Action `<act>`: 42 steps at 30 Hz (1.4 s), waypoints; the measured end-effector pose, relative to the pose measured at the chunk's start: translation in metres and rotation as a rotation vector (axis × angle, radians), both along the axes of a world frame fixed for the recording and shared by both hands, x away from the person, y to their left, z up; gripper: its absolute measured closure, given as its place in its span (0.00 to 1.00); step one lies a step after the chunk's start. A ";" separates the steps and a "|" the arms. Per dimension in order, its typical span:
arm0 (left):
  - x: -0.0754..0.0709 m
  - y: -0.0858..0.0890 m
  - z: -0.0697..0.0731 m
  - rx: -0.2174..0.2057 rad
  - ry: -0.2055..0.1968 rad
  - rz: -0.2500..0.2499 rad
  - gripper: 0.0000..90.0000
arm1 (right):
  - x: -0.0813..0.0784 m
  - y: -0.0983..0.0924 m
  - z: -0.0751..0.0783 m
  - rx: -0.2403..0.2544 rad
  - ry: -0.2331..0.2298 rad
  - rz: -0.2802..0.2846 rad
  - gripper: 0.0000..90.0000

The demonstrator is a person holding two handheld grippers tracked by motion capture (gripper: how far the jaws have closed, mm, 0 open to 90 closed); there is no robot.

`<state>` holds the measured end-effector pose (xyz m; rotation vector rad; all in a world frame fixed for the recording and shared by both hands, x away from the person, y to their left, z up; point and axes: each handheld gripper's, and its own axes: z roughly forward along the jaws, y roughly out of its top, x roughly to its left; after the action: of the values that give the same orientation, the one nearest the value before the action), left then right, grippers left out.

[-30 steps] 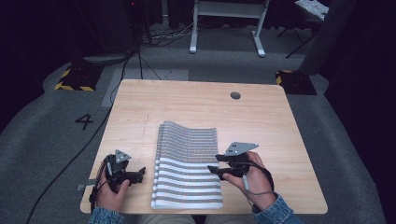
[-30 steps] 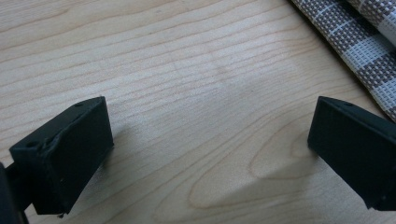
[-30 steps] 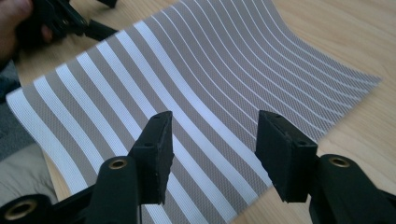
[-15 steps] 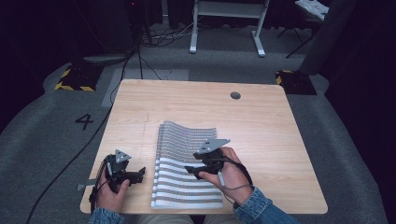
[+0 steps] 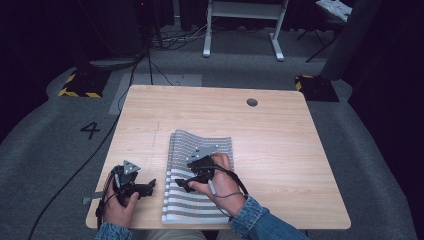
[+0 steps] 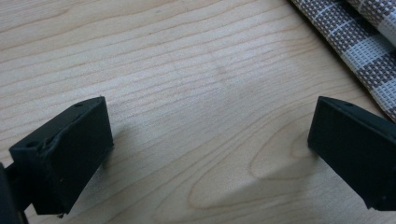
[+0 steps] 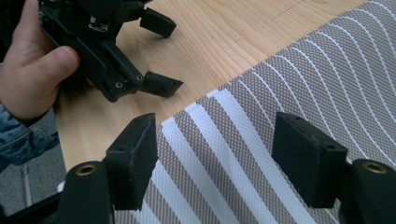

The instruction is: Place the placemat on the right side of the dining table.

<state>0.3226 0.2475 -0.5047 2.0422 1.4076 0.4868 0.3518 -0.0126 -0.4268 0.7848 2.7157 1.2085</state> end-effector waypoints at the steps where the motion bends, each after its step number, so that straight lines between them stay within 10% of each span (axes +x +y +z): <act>1: 0.000 0.000 0.000 0.000 0.000 0.000 0.00 | 0.001 0.003 -0.002 -0.006 -0.005 0.000 0.34; 12: 0.000 0.000 0.000 0.000 0.000 0.000 0.00 | 0.011 0.032 -0.016 -0.074 0.020 -0.034 0.32; 28: 0.000 0.000 0.000 0.000 0.000 0.000 0.00 | 0.016 0.046 -0.055 -0.114 0.073 -0.100 0.01; 42: 0.000 0.000 0.000 0.000 0.000 0.000 0.00 | 0.015 0.039 -0.042 -0.108 0.208 -0.006 0.82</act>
<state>0.3225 0.2475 -0.5047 2.0423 1.4075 0.4870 0.3669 0.0263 -0.4687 0.9533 2.9098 1.0209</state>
